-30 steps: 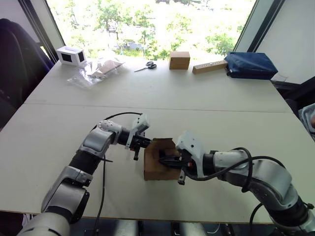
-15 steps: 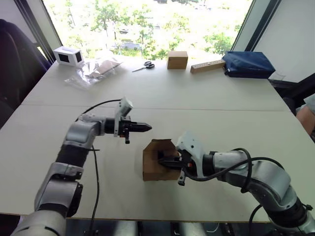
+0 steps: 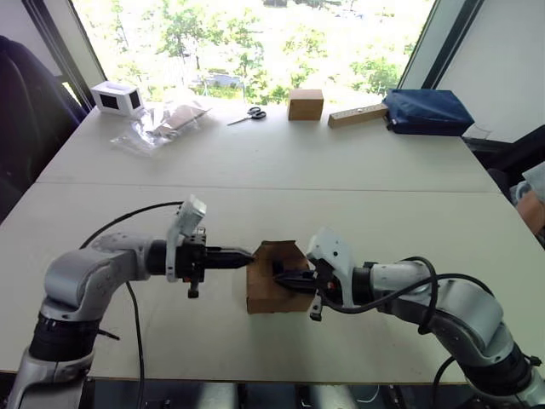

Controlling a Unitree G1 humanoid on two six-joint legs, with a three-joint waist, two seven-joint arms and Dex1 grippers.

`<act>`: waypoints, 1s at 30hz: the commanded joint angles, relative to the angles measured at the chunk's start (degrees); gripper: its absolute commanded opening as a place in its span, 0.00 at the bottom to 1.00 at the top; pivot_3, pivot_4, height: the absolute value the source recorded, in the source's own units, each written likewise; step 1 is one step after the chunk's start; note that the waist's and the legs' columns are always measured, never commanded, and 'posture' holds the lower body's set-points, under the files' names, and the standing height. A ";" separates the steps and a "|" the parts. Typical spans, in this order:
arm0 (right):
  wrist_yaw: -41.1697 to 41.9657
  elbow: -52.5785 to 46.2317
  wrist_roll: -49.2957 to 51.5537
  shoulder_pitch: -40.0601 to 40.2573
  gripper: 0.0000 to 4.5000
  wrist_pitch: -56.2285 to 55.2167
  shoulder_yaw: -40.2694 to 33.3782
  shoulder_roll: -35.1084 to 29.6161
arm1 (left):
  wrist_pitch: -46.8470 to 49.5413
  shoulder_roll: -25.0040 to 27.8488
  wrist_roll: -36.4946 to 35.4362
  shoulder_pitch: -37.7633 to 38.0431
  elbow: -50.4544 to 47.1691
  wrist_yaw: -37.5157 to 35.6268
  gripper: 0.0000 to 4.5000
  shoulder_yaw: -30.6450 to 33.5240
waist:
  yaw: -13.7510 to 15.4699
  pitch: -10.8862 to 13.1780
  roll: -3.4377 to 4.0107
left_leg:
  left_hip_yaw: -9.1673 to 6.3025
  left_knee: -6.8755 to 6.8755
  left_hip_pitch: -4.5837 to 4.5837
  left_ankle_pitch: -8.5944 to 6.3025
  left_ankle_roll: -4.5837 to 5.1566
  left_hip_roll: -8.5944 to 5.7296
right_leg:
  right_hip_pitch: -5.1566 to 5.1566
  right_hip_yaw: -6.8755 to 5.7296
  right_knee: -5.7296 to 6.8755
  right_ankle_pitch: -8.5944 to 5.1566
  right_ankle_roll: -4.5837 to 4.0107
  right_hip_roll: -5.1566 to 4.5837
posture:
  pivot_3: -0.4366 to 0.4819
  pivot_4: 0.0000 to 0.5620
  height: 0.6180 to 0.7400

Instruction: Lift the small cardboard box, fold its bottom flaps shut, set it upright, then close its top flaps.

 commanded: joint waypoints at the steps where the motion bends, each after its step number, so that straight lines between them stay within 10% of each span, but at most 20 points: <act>1: 0.88 -0.34 -0.62 -0.88 0.00 -1.11 -0.69 -0.16 | -2.95 0.56 0.75 0.17 -1.24 0.44 0.02 -1.58 | -0.01 0.00 0.00 | 0.00 0.00 0.00 0.00 0.00 0.00 | -0.01 0.00 0.00 0.00 0.00 0.01 | 0.48 0.27 1.00; 14: 0.92 -2.73 1.90 -1.03 0.00 0.53 -3.60 0.09 | -9.87 2.94 5.99 2.29 0.68 -0.45 0.02 -8.98 | -0.01 0.01 0.02 | 0.02 -0.03 0.00 0.00 0.00 -0.02 | -0.02 0.00 -0.03 -0.01 -0.02 -0.04 | 0.48 0.27 1.00; 23: -0.62 7.10 16.36 -11.33 0.00 1.01 -19.09 5.13 | -9.75 0.64 4.46 -0.03 2.22 1.19 0.02 -7.98 | -0.09 0.02 0.03 | 0.03 -0.02 0.01 0.00 0.00 -0.02 | 0.01 0.00 -0.03 0.00 -0.01 -0.05 | 0.48 0.27 1.00; 30: 3.75 15.32 -2.25 -14.84 0.00 -5.12 -2.73 -1.47 | -10.06 0.45 4.17 0.13 1.90 2.03 0.02 -7.35 | -0.14 0.02 0.04 | 0.05 -0.07 0.00 0.00 0.00 -0.07 | -0.03 -0.01 -0.04 -0.01 -0.02 -0.09 | 0.48 0.27 1.00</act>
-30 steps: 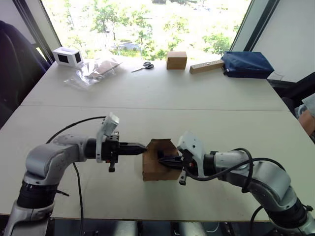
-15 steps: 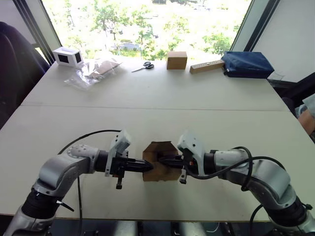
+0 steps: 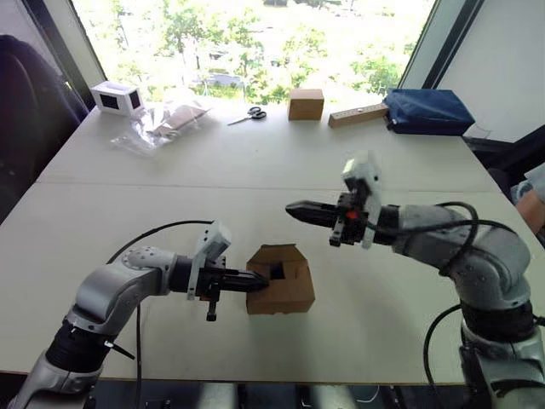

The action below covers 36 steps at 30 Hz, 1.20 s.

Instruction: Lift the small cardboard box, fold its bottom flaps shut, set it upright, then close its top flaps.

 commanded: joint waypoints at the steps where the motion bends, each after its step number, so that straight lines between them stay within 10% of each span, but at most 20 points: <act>1: 2.98 2.40 -7.11 -1.32 0.00 -4.60 5.91 -0.47 | -0.43 -0.17 -0.57 -0.02 -0.50 0.98 0.02 1.11 | -0.05 0.00 0.00 | 0.01 0.00 0.00 0.00 0.00 0.00 | 0.00 0.00 0.00 0.00 0.00 0.00 | 0.48 0.27 1.00; 36: 5.23 -10.10 -6.22 7.36 0.00 -0.40 8.99 1.11 | -0.24 5.19 -4.03 -3.62 2.37 -2.96 0.02 4.69 | 0.09 0.02 0.02 | -0.01 -0.01 -0.02 0.00 0.00 0.00 | -0.04 -0.02 0.00 -0.01 -0.01 -0.05 | 0.48 0.27 1.00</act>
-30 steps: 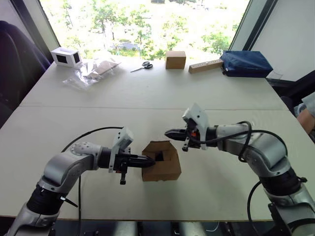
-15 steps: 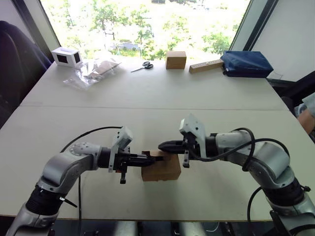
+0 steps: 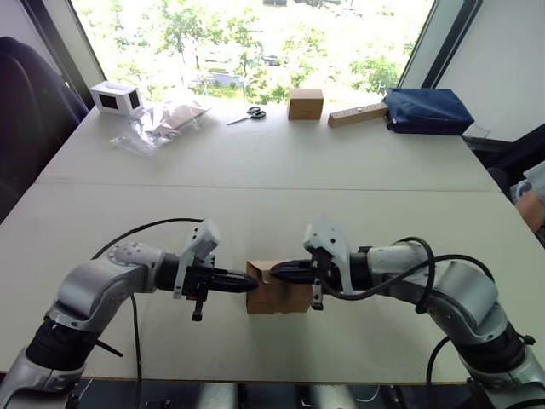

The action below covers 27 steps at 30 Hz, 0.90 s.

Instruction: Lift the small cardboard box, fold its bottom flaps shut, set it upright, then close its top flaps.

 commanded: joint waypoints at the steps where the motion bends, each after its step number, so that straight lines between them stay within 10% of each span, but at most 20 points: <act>1: 0.11 -0.35 -0.74 0.07 0.00 -1.02 -0.24 0.36 | -0.30 -0.93 -1.67 -3.27 2.02 0.61 0.02 3.27 | 0.07 0.00 0.00 | 0.00 0.00 -0.01 0.00 0.00 -0.01 | 0.00 0.00 0.00 0.00 0.00 0.00 | 0.48 0.27 1.00; 27: -2.02 -7.67 0.21 1.20 0.06 0.84 -3.29 -1.86 | -1.83 -9.67 2.62 -4.26 5.53 6.00 0.00 -0.32 | 0.05 0.01 -0.01 | -0.02 0.00 -0.01 0.00 0.00 -0.04 | 0.03 0.00 -0.01 0.00 0.02 -0.04 | 0.48 0.27 1.00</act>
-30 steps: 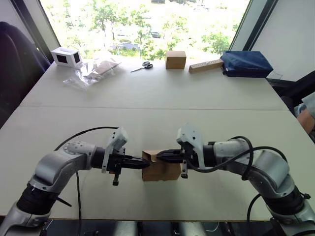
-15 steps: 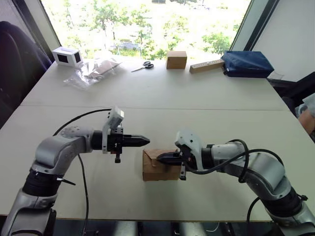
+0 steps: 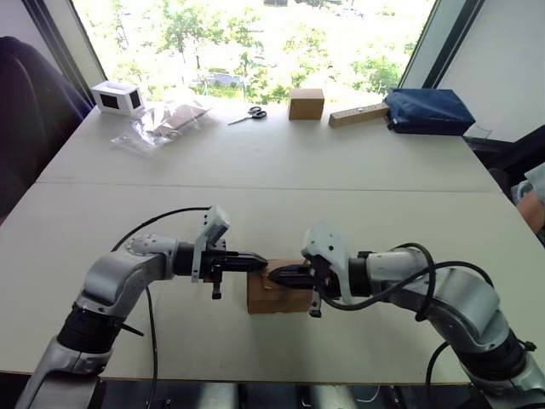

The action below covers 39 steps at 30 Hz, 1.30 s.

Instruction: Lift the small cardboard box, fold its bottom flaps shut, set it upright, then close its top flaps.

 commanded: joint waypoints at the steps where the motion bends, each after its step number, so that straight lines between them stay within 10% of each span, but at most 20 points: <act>1: -0.44 -2.69 -0.49 -0.33 0.11 -0.47 -2.37 -1.78 | 0.99 -1.21 -1.71 -0.49 -0.47 1.47 0.00 1.91 | -0.03 0.00 0.00 | 0.00 0.00 0.00 0.00 0.00 0.00 | 0.00 0.00 0.00 0.00 0.00 -0.01 | 0.48 0.27 1.00; 6: -0.03 -3.38 -4.82 -0.74 0.51 -2.33 0.60 -5.53 | 1.58 -1.32 -2.28 -0.74 -0.10 1.73 0.00 2.47 | -0.08 0.00 0.00 | 0.00 0.00 0.00 0.00 0.00 0.00 | -0.01 0.00 0.00 0.00 0.00 0.00 | 0.48 0.27 1.00; 39: 2.41 -2.56 -4.04 0.50 0.51 -3.93 -2.55 -4.63 | 0.94 -1.32 -0.54 0.20 -1.17 2.17 0.00 0.93 | -0.03 0.00 0.00 | 0.00 0.00 0.00 0.00 0.00 0.00 | 0.00 0.00 -0.01 0.00 0.00 -0.02 | 0.48 0.27 1.00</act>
